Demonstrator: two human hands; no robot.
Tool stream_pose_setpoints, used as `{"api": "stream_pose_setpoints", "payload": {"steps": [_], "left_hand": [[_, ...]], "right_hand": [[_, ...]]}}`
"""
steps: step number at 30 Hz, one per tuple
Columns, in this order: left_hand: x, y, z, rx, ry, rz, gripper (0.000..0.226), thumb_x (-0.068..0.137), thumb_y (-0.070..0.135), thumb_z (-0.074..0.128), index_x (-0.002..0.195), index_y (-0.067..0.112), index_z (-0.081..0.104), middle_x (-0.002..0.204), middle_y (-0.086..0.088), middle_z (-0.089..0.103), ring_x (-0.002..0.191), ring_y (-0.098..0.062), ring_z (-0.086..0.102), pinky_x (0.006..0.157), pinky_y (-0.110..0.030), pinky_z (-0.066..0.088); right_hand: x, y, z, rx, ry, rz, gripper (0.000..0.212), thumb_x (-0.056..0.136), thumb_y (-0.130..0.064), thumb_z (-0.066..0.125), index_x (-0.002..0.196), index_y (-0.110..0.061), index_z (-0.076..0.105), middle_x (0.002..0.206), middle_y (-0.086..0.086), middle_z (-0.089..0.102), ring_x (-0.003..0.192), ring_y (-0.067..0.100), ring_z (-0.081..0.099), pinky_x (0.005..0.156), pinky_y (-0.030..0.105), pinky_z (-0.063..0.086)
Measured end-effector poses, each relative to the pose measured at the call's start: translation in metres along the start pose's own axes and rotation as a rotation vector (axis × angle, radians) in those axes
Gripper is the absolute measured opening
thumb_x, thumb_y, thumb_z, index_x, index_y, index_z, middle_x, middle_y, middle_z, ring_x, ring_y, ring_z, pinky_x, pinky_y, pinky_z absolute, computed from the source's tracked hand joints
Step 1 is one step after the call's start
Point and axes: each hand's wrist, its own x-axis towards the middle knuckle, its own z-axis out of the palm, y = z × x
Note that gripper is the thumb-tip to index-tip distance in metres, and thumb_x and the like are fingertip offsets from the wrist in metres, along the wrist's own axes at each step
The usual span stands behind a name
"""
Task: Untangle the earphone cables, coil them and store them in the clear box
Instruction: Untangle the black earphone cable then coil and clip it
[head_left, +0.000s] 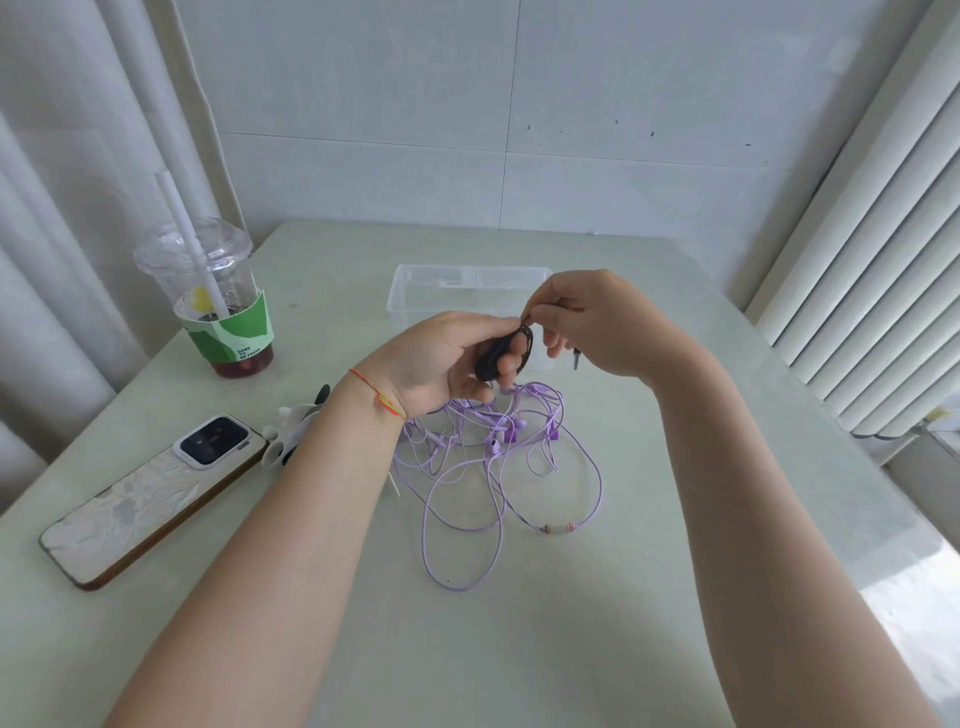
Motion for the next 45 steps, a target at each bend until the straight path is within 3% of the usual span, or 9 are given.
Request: {"api": "stream_pose_setpoints", "payload": {"steps": [4,9,11,15,18,22,31,38,45], "left_hand": [[-0.001,0.002,-0.006,-0.185,-0.024,0.001,0.027,0.098,0.030,0.043,0.078,0.016,0.057,0.061,0.004,0.048,0.057,-0.011,0.051,0.041,-0.019,0.037],[0.000,0.002,-0.012,-0.131,0.041,-0.010,0.029,0.100,0.029,0.043,0.078,0.017,0.057,0.061,0.004,0.050,0.058,-0.012,0.051,0.040,-0.019,0.037],[0.000,0.001,-0.011,-0.134,0.049,-0.016,0.029,0.100,0.029,0.042,0.078,0.017,0.056,0.061,0.004,0.050,0.058,-0.012,0.051,0.040,-0.019,0.037],[0.000,0.001,-0.011,-0.275,0.009,0.002,0.029,0.096,0.028,0.042,0.071,0.018,0.054,0.061,0.004,0.042,0.056,-0.011,0.045,0.043,-0.019,0.031],[0.001,0.003,-0.010,-0.477,-0.048,0.040,0.026,0.088,0.027,0.045,0.066,0.018,0.054,0.059,0.006,0.039,0.054,-0.010,0.042,0.042,-0.018,0.030],[0.002,0.003,-0.009,-0.687,-0.023,0.141,0.022,0.088,0.022,0.049,0.077,0.014,0.066,0.072,0.002,0.057,0.066,-0.012,0.059,0.044,-0.018,0.042],[0.010,-0.003,-0.008,-0.531,0.176,0.242,0.022,0.098,0.020,0.048,0.111,0.018,0.065,0.113,0.002,0.070,0.113,-0.014,0.062,0.058,-0.017,0.048],[0.010,-0.002,0.002,-0.438,0.288,0.355,0.021,0.100,0.016,0.045,0.101,0.020,0.065,0.098,0.005,0.074,0.094,-0.010,0.068,0.084,-0.028,0.043],[0.012,-0.002,-0.001,-0.573,0.296,0.395,0.021,0.101,0.012,0.043,0.103,0.010,0.063,0.095,-0.005,0.073,0.090,-0.018,0.070,0.080,-0.029,0.053]], "right_hand": [[0.000,0.003,-0.001,0.029,-0.011,0.001,0.014,0.094,-0.017,0.055,0.093,-0.019,0.069,0.075,0.002,0.066,0.069,0.018,0.068,0.070,0.033,0.051],[-0.007,0.001,-0.005,-0.108,-0.198,0.040,0.016,0.093,-0.034,0.058,0.091,-0.032,0.073,0.088,-0.015,0.067,0.088,0.005,0.061,0.069,0.013,0.043],[-0.008,-0.001,-0.006,-0.075,-0.204,0.040,0.016,0.091,-0.033,0.058,0.085,-0.032,0.074,0.093,-0.012,0.069,0.094,0.008,0.061,0.078,0.018,0.045],[-0.005,0.000,-0.002,0.104,-0.059,0.075,0.023,0.092,-0.031,0.056,0.079,-0.022,0.072,0.078,-0.001,0.061,0.072,0.013,0.051,0.062,0.024,0.038],[-0.001,-0.001,0.005,0.291,-0.008,0.073,0.025,0.098,-0.018,0.049,0.081,-0.011,0.066,0.076,0.001,0.068,0.068,0.007,0.062,0.069,0.030,0.048],[0.004,-0.004,0.018,0.304,-0.053,0.124,0.023,0.096,-0.009,0.044,0.084,-0.007,0.064,0.061,0.006,0.057,0.049,0.022,0.058,0.052,0.031,0.051],[0.006,-0.011,0.030,0.021,-0.037,0.116,0.024,0.089,-0.014,0.045,0.086,-0.009,0.068,0.062,0.009,0.059,0.049,0.022,0.057,0.048,0.023,0.042],[0.009,-0.013,0.042,-0.101,0.131,0.038,0.028,0.088,-0.020,0.048,0.085,0.005,0.061,0.062,0.010,0.046,0.057,0.024,0.046,0.056,0.031,0.038],[0.006,-0.017,0.041,-0.086,0.124,-0.040,0.021,0.092,-0.020,0.053,0.085,-0.004,0.063,0.067,0.006,0.057,0.066,0.028,0.056,0.065,0.032,0.046]]}}
